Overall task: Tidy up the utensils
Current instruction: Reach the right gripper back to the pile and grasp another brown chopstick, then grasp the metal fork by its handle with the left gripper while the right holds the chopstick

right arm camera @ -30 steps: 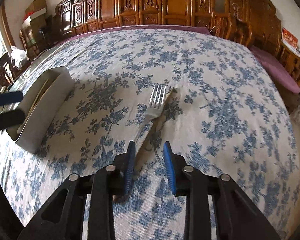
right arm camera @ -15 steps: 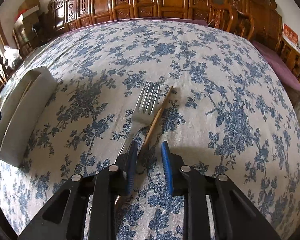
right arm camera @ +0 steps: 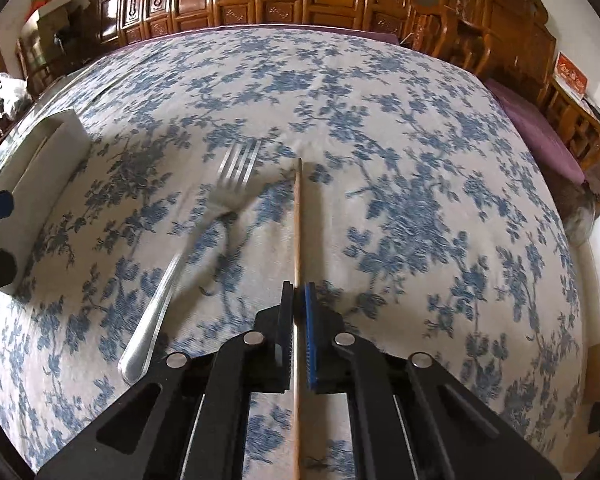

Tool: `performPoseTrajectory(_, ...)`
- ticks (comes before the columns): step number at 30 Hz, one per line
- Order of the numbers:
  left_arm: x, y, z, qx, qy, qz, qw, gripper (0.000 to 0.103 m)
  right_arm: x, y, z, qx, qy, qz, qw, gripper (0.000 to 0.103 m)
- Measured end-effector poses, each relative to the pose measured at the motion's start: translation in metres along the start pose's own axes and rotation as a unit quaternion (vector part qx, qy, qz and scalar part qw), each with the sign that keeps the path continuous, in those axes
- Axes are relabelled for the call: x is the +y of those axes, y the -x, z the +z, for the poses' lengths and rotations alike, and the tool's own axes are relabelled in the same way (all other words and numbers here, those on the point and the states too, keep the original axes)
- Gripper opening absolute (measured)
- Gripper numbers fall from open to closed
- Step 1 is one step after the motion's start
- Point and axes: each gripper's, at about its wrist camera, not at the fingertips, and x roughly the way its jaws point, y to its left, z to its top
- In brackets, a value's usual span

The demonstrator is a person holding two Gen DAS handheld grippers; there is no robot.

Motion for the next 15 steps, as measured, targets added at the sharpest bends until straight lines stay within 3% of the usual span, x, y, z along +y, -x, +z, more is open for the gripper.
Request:
performPoseTrajectory(5,-0.012,-0.024,0.008,0.013,0.001,-0.002,0.9999,0.06,-0.014,0.004,-0.008,-0.02,-0.021,0.001,1.0,0.006)
performPoseTrajectory(12,-0.031,-0.062,0.025,0.028,0.001,-0.006,0.9996,0.06,-0.021,0.01,-0.014,-0.034,-0.006,-0.01,0.999,0.006)
performPoseTrajectory(15,-0.039,-0.077,0.033,0.035,0.003,-0.009,0.9993,0.06,-0.027,0.007,-0.017,-0.033,-0.016,0.004,0.999,0.006)
